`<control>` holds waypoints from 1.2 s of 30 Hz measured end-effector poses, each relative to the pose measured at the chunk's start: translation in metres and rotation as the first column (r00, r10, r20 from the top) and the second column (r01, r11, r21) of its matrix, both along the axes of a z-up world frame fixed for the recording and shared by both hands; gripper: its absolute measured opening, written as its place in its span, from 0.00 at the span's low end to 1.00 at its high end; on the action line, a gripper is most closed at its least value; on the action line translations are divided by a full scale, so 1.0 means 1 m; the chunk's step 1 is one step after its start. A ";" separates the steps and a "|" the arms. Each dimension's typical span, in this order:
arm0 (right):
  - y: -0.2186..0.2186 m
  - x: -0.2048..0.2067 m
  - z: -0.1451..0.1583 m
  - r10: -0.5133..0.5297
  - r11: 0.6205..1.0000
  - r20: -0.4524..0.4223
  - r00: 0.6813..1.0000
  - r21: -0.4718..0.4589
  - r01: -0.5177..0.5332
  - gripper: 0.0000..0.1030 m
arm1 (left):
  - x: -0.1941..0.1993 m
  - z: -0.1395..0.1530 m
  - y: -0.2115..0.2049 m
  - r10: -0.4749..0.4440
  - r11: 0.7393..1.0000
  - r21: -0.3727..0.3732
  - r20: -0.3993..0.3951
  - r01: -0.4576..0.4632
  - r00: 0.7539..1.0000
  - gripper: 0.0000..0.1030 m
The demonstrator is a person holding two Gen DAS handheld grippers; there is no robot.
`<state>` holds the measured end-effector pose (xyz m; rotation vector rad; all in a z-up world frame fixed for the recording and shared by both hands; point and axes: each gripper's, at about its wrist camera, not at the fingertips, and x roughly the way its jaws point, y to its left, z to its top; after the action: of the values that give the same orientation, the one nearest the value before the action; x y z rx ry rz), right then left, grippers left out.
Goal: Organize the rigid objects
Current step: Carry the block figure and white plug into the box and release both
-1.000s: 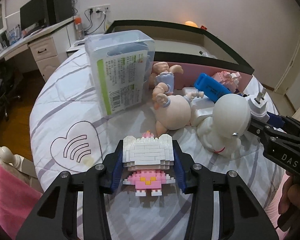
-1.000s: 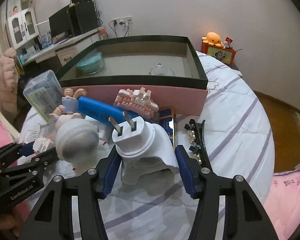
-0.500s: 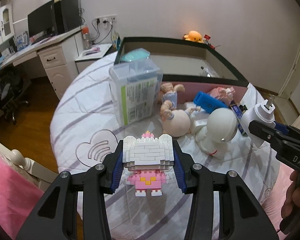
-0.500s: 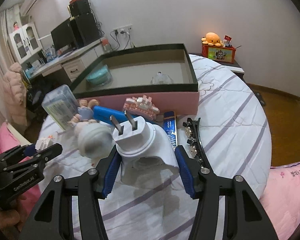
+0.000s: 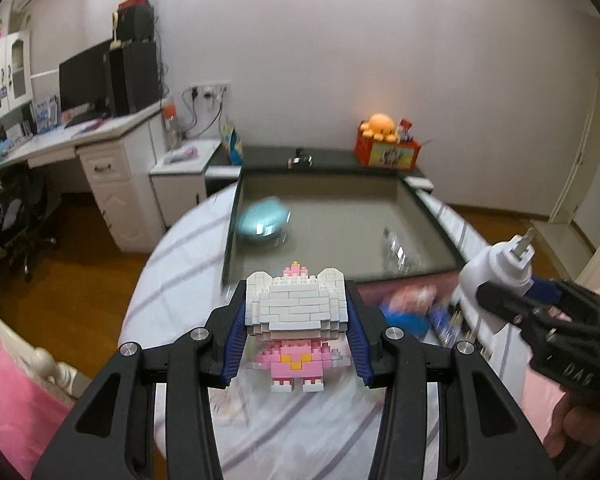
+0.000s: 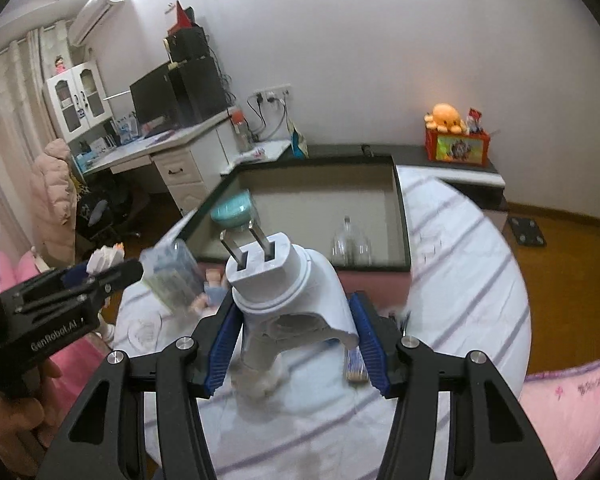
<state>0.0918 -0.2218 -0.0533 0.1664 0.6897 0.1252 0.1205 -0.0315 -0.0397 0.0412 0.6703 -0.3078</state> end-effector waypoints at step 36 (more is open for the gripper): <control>-0.049 0.215 -0.061 0.006 0.997 -0.250 0.968 -0.070 -0.024 0.56 | 0.196 -0.053 -0.090 0.155 0.986 0.092 -0.191 -0.139 0.969 0.88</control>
<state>0.3070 -0.2710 -0.1142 0.1081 0.9455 0.0946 0.3161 -0.1217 -0.0928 0.0357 0.8779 -0.1433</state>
